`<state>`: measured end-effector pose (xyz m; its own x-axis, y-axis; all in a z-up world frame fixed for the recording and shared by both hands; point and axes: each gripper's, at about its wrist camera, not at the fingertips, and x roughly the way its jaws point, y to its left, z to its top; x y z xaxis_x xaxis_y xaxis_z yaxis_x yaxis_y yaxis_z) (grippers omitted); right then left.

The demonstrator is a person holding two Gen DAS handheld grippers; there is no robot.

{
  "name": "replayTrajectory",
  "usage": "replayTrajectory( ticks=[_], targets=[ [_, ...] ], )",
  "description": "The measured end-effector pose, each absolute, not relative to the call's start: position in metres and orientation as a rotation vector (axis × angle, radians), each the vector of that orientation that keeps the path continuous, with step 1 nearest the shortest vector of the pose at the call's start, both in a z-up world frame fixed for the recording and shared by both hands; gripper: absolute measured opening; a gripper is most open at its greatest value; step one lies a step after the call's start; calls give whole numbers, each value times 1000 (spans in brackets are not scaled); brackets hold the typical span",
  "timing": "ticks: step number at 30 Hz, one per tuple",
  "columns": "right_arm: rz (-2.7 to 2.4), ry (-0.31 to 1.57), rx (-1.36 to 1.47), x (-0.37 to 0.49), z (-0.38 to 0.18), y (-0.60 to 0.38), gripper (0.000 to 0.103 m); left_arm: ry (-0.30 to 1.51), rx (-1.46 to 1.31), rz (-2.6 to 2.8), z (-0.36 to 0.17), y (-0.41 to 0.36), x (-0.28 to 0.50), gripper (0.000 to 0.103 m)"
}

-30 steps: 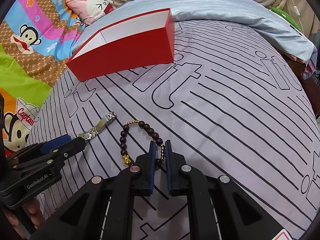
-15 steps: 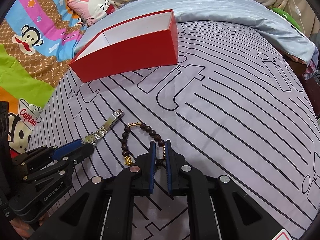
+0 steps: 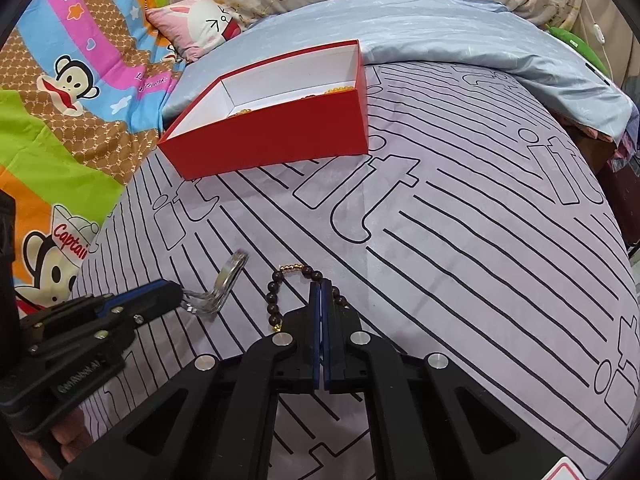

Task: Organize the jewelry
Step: 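Grasp the silver watch with the left tool while the right tool grasps the dark bead bracelet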

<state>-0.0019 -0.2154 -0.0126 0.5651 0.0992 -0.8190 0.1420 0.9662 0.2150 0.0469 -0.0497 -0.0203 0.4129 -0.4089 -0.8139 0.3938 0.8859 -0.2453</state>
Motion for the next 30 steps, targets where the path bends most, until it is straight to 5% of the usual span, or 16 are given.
replayTrajectory(
  ticks=[6,10,15,18,30],
  targets=[
    [-29,992,286,-3,-24,-223,1,1009,-36,-506,-6,-45,48,11],
    [-41,995,268,-3,-28,-221,20,1014,-35,-503,-5,-45,49,11],
    [-45,1024,241,2,-36,-218,19,1031,-35,-501,-8,-45,51,11],
    [-47,1027,228,3,-37,-216,6,1030,-31,-497,-7,-45,52,11],
    [-10,933,246,1,3,-211,3,991,-51,-497,14,-41,54,11]
  ],
)
